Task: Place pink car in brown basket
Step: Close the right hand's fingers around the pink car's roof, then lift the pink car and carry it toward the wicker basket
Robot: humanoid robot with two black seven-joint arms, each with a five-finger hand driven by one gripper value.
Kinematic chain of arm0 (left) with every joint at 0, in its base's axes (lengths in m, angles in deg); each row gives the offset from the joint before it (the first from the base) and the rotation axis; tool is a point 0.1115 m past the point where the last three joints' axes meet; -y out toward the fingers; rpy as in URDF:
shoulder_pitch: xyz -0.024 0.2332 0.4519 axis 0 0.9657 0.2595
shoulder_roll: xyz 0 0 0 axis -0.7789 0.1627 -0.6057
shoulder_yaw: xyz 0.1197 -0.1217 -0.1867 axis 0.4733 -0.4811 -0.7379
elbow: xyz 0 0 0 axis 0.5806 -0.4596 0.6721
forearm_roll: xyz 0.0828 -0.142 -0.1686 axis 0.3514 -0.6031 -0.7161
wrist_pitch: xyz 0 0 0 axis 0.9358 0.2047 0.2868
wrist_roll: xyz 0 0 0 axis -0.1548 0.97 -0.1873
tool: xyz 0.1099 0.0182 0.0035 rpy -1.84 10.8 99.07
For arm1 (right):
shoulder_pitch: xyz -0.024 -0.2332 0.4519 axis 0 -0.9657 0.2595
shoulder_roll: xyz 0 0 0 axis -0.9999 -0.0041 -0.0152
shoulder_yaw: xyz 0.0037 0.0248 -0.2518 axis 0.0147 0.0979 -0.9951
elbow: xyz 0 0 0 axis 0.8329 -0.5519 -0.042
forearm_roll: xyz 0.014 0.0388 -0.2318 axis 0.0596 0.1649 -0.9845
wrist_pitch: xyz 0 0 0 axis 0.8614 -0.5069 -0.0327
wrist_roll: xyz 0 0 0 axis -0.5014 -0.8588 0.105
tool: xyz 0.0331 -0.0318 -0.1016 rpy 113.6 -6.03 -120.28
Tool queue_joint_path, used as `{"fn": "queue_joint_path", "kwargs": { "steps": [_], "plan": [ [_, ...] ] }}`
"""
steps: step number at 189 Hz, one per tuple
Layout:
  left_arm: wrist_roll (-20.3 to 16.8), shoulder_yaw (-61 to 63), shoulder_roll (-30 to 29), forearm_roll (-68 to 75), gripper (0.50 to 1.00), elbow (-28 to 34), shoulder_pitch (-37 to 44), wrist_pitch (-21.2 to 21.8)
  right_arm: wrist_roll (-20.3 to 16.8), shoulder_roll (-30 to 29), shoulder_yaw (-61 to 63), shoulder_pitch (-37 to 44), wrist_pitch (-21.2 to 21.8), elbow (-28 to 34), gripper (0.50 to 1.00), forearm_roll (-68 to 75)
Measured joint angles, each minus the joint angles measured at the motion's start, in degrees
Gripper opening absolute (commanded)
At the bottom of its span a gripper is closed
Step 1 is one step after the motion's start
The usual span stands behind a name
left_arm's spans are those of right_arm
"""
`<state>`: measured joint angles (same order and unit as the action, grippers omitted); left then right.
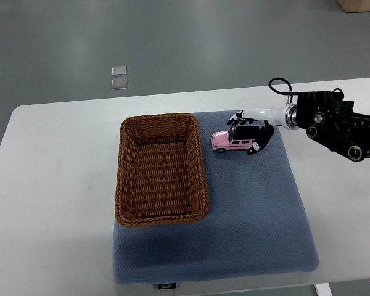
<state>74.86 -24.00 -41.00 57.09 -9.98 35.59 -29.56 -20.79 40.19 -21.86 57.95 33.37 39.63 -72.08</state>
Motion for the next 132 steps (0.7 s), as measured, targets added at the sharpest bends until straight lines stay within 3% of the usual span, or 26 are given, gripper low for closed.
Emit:
{"fn": "queue_joint_path", "kwargs": {
  "steps": [7,38,66,104,132],
  "plan": [
    [0.0,0.0,0.0,0.0,1.000,0.0,0.0,0.0,0.1,-0.1,-0.1,-0.1,0.0,0.0,0.764,0.0],
    [0.0,0.0,0.0,0.0,1.000,0.0,0.0,0.0,0.2,-0.4,-0.3,-0.5,-1.7,-0.2,0.711,0.0],
    [0.0,0.0,0.0,0.0,1.000,0.0,0.0,0.0,0.6,-0.7,-1.0,-0.6,-2.2,-0.3,0.501,-0.1],
    [0.0,0.0,0.0,0.0,1.000,0.0,0.0,0.0,1.3,-0.4,-2.5,1.2,-1.8,0.0,0.500,-0.4],
    [0.0,0.0,0.0,0.0,1.000,0.0,0.0,0.0,2.3,4.2,-2.2,6.2,1.4,1.2,0.500,0.4]
  ]
}}
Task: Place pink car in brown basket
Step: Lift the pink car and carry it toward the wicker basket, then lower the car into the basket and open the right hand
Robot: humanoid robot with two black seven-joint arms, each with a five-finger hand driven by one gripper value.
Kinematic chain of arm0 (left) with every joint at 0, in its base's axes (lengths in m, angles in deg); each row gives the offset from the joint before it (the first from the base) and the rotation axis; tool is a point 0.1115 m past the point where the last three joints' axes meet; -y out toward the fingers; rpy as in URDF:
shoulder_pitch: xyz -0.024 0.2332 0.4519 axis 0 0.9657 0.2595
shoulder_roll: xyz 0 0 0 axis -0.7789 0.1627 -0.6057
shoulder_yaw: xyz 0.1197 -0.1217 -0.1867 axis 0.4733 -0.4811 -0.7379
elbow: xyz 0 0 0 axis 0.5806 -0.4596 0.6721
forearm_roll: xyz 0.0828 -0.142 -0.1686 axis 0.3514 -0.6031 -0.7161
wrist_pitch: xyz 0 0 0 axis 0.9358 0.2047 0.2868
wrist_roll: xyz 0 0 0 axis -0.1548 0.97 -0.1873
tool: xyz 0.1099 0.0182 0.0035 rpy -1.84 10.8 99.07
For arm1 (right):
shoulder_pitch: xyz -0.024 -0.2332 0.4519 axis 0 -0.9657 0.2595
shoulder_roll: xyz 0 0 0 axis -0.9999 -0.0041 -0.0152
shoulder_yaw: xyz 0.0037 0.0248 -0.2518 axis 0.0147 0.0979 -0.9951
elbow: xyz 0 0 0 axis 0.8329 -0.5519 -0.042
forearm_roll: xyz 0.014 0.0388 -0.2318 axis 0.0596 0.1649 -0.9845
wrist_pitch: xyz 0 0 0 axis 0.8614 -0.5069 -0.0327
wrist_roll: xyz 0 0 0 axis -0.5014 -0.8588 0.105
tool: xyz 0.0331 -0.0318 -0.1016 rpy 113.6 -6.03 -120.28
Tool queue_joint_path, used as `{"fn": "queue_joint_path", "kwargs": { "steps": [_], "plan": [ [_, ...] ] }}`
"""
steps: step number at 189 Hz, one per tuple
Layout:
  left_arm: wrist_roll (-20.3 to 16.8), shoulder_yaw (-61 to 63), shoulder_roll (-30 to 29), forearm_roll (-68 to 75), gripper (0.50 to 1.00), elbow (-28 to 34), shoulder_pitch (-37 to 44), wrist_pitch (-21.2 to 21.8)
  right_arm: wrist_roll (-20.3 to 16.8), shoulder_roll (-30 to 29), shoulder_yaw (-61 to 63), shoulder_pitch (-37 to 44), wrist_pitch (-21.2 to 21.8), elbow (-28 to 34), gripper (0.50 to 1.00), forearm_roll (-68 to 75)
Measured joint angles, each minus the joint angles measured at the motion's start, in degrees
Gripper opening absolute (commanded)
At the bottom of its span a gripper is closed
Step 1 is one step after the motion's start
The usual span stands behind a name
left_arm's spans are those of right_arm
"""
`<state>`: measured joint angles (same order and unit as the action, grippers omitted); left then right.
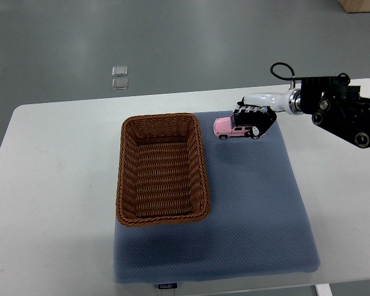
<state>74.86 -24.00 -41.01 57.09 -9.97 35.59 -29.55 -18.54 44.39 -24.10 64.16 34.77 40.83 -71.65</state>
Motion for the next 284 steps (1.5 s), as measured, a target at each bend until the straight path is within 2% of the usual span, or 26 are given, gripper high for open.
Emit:
{"fn": "queue_joint_path", "kwargs": {
  "steps": [38,73,125,151,179,192,210,222,230,231,236,237,238,239,240,243,249,259,284],
  "plan": [
    [0.0,0.0,0.0,0.0,1.000,-0.1,0.0,0.0,0.5,5.9,1.7,5.2,5.1,4.8,0.500,1.1],
    [0.0,0.0,0.0,0.0,1.000,-0.3,0.0,0.0,-0.3,4.6,2.4,7.8,6.0,7.4,0.500,1.8],
    [0.0,-0.2,0.0,0.0,1.000,-0.4,0.0,0.1,-2.3,-8.2,2.0,9.4,5.2,6.9,0.500,1.9],
    [0.0,-0.2,0.0,0.0,1.000,-0.5,0.0,0.1,-2.8,-15.4,1.4,9.2,4.8,3.8,0.500,1.7],
    [0.0,-0.1,0.0,0.0,1.000,-0.5,0.0,0.1,-2.8,-21.0,0.7,7.8,2.2,-0.3,0.500,1.1],
    [0.0,-0.1,0.0,0.0,1.000,-0.5,0.0,0.1,-2.8,-22.3,-0.4,6.7,1.2,-1.2,0.535,1.0],
    [0.0,-0.2,0.0,0.0,1.000,-0.4,0.0,0.0,-2.6,-23.2,-1.6,5.5,-0.2,-2.2,0.554,1.0],
    [0.0,-0.2,0.0,0.0,1.000,-0.4,0.0,-0.1,-2.6,-23.5,-2.0,4.5,-0.7,-2.6,0.603,0.9],
    [0.0,-0.2,0.0,0.0,1.000,-0.4,0.0,-0.1,-2.5,-23.5,-2.1,3.9,-1.0,-2.7,0.666,0.9],
    [0.0,-0.2,0.0,0.0,1.000,-0.4,0.0,-0.1,-2.5,-23.5,-2.1,3.9,-1.0,-2.7,0.690,0.9],
    [0.0,-0.2,0.0,0.0,1.000,-0.4,0.0,-0.1,-2.5,-23.5,-2.1,3.6,-1.1,-2.7,0.740,0.9],
    [0.0,-0.2,0.0,0.0,1.000,-0.4,0.0,-0.1,-2.5,-23.5,-2.1,3.6,-1.1,-2.7,0.768,0.9],
    [0.0,-0.2,0.0,0.0,1.000,-0.4,0.0,-0.1,-2.5,-23.5,-2.1,3.6,-1.1,-2.7,0.768,0.9],
    [0.0,-0.2,0.0,0.0,1.000,-0.4,0.0,-0.1,-2.5,-23.5,-2.1,3.5,-1.2,-2.7,0.794,0.9],
    [0.0,-0.2,0.0,0.0,1.000,-0.4,0.0,-0.1,-2.5,-23.5,-2.1,3.5,-1.2,-2.7,0.795,0.9],
    [0.0,-0.2,0.0,0.0,1.000,-0.3,0.0,-0.1,-2.5,-23.5,-2.1,3.4,-1.2,-2.8,0.837,0.9],
    [0.0,-0.2,0.0,0.0,1.000,-0.3,0.0,-0.1,-2.4,-23.5,-2.1,3.1,-1.3,-2.8,0.872,0.9],
    [0.0,-0.1,0.0,0.0,1.000,-0.3,0.0,-0.1,-2.3,-23.5,-2.0,3.0,-1.3,-2.8,0.901,0.9],
    [0.0,0.0,0.0,0.0,1.000,-0.3,0.0,-0.1,-2.2,-23.2,-1.7,2.8,-1.3,-2.9,0.909,1.0]
  ]
}}
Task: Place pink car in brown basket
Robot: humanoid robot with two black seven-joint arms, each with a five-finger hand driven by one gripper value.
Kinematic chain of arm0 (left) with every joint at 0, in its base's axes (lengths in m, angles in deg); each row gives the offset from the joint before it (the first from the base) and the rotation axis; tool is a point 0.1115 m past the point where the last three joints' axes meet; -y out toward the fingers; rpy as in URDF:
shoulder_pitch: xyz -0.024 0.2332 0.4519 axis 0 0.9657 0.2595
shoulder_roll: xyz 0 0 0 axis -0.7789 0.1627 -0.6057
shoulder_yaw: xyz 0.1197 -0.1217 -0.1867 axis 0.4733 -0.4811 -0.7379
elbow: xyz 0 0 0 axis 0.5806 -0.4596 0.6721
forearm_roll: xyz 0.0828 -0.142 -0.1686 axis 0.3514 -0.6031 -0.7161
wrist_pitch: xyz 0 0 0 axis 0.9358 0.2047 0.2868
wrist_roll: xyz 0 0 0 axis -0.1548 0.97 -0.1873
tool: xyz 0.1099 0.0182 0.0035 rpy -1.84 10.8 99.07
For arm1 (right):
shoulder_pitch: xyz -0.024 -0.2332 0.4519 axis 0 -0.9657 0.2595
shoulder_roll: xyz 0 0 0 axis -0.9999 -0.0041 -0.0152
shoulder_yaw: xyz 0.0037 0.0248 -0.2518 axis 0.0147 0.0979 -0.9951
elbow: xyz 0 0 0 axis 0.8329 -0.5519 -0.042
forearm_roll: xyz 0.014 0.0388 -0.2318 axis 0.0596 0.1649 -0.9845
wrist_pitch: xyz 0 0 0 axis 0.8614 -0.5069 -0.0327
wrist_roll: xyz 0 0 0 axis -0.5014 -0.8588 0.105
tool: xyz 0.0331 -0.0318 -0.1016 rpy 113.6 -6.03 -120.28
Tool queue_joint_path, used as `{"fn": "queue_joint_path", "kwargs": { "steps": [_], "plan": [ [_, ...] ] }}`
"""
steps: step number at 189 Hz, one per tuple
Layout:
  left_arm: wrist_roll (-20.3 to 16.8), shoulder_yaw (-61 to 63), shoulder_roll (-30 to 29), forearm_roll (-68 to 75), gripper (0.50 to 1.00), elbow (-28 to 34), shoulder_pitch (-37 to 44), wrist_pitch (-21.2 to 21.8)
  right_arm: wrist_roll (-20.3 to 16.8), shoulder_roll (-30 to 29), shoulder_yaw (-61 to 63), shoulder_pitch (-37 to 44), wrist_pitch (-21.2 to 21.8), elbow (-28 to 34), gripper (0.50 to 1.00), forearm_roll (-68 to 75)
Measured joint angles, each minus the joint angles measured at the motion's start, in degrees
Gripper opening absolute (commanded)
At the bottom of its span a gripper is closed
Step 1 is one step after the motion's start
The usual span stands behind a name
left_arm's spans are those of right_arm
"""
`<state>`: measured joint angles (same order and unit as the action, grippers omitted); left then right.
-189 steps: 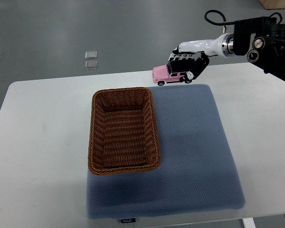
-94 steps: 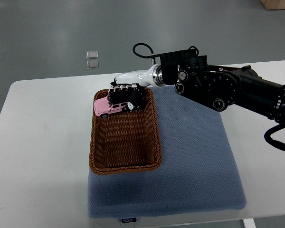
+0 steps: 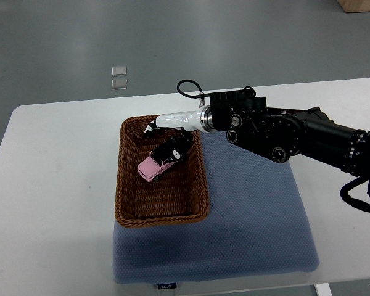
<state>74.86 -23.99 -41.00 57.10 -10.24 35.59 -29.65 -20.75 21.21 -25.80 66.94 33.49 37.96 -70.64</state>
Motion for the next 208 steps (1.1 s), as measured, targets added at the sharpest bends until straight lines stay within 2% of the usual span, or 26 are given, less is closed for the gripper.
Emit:
{"fn": "queue_joint_path", "kwargs": {
  "steps": [45,89,117,146,180,208],
  "plan": [
    [0.0,0.1,0.0,0.0,1.000,0.0,0.0,0.0,0.1,2.6,2.7,-0.2,-0.1,0.0,0.911,0.9],
    [0.0,0.1,0.0,0.0,1.000,0.2,0.0,0.0,0.8,8.3,21.0,-3.0,0.1,0.1,0.909,7.4],
    [0.0,0.1,0.0,0.0,1.000,0.3,0.0,0.0,3.9,10.6,34.0,-11.3,0.1,0.1,0.909,19.4],
    [0.1,0.2,0.0,0.0,1.000,0.0,0.0,0.1,7.9,10.0,46.5,-21.0,0.0,-0.2,0.911,39.4],
    [0.1,0.2,0.0,0.0,1.000,-0.1,0.0,0.1,8.5,7.8,50.1,-26.2,0.4,-3.5,0.911,58.8],
    [0.1,0.2,0.0,0.0,1.000,0.1,0.0,0.1,8.5,7.2,50.3,-27.6,2.3,-7.6,0.911,68.6]
  ]
}}
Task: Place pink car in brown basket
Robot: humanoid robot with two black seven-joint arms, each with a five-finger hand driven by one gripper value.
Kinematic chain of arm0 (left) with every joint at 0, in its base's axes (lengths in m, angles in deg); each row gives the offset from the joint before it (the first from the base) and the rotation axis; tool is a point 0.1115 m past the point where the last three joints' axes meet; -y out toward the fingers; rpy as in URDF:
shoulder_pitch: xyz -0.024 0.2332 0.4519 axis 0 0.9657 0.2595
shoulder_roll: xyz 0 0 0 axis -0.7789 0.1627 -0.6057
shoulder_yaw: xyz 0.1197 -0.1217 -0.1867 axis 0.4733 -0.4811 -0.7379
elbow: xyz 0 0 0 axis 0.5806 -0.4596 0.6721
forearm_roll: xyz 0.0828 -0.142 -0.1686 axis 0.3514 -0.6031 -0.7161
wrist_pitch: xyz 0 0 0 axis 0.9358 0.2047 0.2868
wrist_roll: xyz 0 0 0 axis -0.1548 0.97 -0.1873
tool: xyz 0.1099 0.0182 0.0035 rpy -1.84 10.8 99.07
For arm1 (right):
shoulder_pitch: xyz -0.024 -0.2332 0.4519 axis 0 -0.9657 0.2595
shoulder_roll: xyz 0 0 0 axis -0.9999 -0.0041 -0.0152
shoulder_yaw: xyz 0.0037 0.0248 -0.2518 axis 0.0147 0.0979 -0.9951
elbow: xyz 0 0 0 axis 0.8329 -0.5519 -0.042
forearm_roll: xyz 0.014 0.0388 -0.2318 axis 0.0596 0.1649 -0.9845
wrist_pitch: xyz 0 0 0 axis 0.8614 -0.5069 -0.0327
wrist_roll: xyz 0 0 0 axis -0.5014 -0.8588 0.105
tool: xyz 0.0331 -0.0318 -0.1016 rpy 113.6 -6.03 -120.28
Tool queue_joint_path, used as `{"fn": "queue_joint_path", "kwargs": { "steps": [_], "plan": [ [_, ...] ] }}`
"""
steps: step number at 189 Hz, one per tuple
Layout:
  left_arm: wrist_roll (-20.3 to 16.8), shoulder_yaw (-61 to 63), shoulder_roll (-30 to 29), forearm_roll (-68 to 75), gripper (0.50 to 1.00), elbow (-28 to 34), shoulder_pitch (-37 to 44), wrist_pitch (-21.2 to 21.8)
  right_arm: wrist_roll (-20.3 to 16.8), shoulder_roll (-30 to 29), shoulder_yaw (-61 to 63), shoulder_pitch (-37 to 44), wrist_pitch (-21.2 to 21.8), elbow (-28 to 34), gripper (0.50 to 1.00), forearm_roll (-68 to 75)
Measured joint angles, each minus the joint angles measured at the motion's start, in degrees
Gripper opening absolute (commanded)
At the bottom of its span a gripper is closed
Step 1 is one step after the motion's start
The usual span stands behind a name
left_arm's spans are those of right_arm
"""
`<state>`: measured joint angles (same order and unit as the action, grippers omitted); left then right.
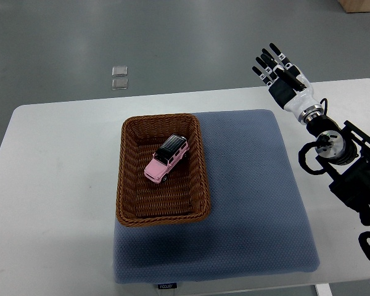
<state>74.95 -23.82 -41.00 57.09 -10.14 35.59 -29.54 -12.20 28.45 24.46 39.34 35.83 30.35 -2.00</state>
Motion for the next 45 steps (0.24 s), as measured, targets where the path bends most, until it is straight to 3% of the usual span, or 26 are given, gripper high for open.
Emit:
{"fn": "queue_joint_path", "kwargs": {
  "steps": [45],
  "plan": [
    [0.0,0.0,0.0,0.0,1.000,-0.1,0.0,0.0,0.0,-0.1,-0.2,-0.8,2.5,-1.0,0.911,1.9]
  ]
}}
